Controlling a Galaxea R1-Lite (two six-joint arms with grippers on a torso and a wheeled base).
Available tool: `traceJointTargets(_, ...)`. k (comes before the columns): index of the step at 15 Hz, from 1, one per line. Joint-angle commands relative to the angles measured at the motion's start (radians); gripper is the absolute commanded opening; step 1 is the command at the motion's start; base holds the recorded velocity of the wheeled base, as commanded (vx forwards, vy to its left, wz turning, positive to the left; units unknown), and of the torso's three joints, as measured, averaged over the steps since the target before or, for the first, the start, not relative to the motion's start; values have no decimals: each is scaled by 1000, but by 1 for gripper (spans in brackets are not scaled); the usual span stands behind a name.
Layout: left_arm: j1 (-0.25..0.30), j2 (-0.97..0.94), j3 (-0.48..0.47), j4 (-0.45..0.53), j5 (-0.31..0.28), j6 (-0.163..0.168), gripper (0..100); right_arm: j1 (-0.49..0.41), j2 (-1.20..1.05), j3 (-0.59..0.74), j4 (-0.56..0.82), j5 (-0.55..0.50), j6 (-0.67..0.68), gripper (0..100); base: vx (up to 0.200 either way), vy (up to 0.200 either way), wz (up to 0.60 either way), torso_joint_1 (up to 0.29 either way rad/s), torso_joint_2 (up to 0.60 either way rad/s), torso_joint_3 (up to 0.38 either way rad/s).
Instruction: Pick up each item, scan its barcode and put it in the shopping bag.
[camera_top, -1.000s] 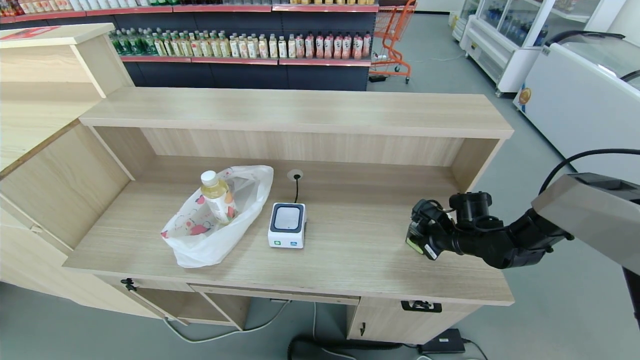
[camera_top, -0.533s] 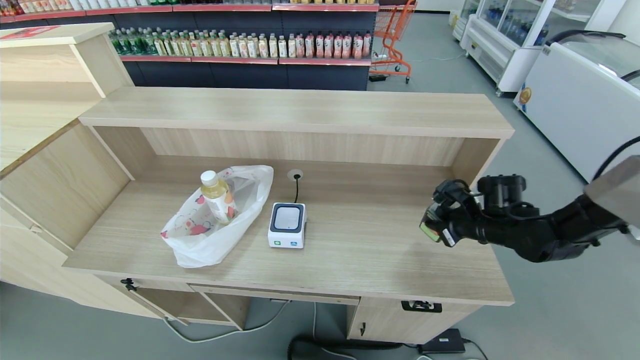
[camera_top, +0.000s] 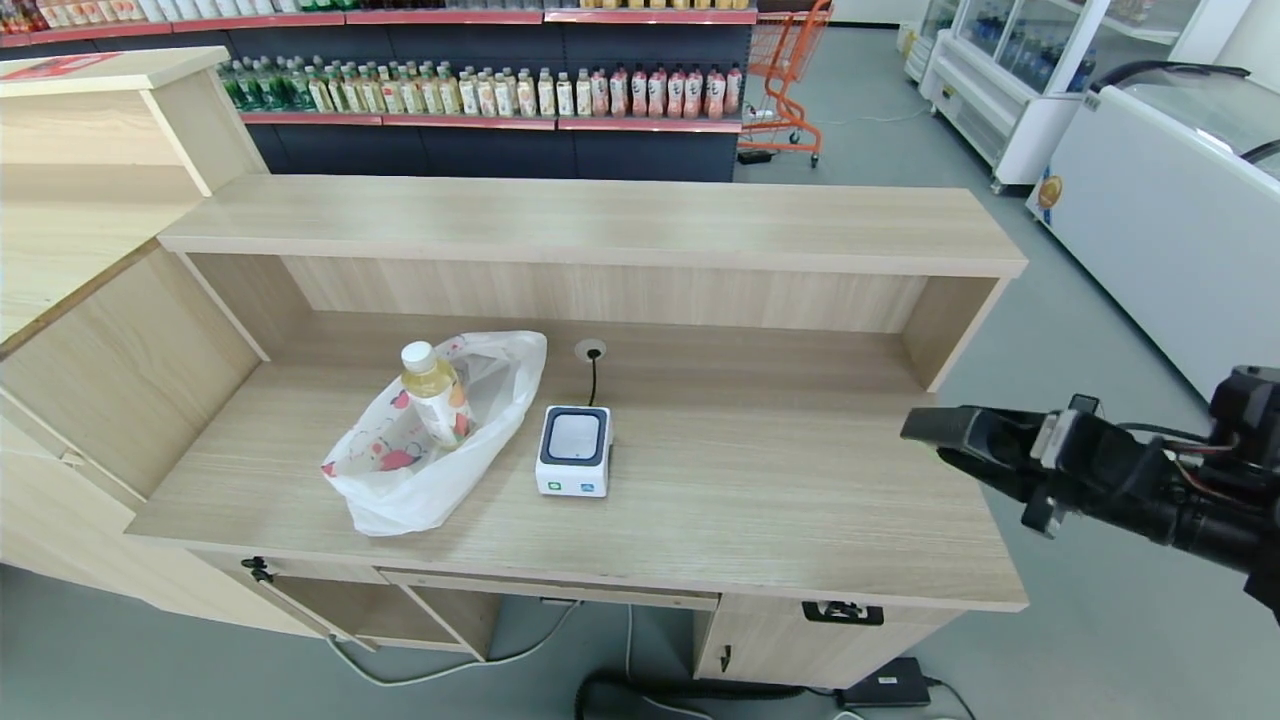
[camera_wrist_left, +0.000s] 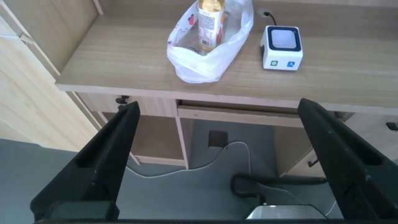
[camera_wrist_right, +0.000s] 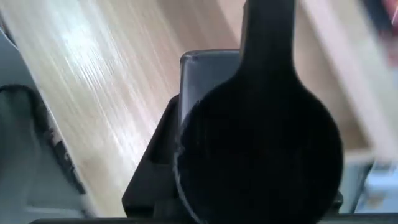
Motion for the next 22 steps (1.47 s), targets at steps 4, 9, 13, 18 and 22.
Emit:
traceJointTargets(4,0,2,0,0,0,0,100,131,-56,6,207,425,-842,0,0,0,0,0,0,0)
traceJointTargets(9,0,2,0,0,0,0,100,339,-61,10,217,491,-1402,0,0,0,0,0,0,0)
traceJointTargets(13,0,2,0,0,0,0,100,364,-68,6,216,633,-1568,0,0,0,0,0,0,0)
traceJointTargets(18,0,2,0,0,0,0,100,365,-82,13,219,670,-1600,0,0,0,0,0,0,0)
traceJointTargets(22,0,2,0,0,0,0,100,388,-82,23,222,670,-1608,0,0,0,0,0,0,0)
